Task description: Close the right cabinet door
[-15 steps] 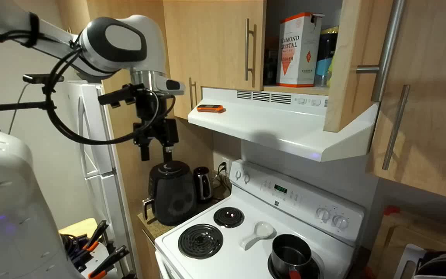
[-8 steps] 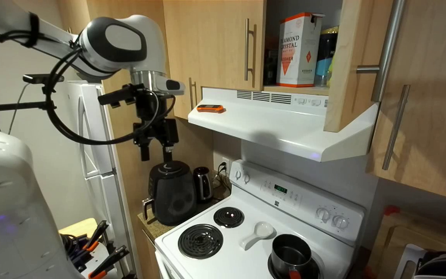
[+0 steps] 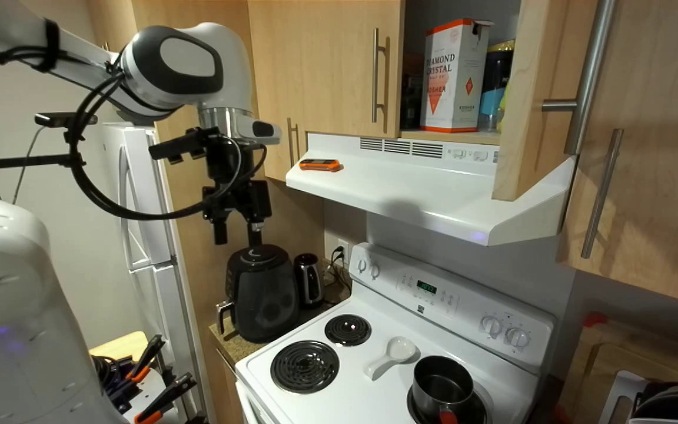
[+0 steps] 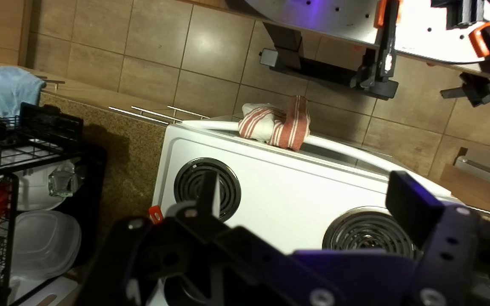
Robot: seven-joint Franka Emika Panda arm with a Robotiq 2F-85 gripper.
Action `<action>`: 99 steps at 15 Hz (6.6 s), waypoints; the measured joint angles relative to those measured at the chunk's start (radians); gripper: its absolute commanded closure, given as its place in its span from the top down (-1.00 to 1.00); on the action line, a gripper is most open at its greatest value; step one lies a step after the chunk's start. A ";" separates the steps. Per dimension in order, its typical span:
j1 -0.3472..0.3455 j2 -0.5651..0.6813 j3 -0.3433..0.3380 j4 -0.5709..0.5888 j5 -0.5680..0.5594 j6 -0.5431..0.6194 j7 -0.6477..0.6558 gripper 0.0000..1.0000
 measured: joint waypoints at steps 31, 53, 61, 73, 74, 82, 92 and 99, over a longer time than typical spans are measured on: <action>-0.024 -0.171 -0.105 0.006 -0.111 -0.040 -0.007 1.00; -0.247 -0.268 -0.327 0.034 -0.386 0.190 -0.007 1.00; -0.329 -0.208 -0.403 0.086 -0.437 0.313 -0.006 1.00; -0.412 -0.072 -0.451 0.208 -0.437 0.425 -0.004 1.00; -0.417 -0.062 -0.451 0.215 -0.437 0.437 -0.004 1.00; -0.446 0.007 -0.441 0.259 -0.437 0.485 0.000 -0.18; -0.483 0.049 -0.402 0.271 -0.482 0.525 0.054 -1.00; -0.516 0.053 -0.369 0.271 -0.619 0.598 0.181 -0.96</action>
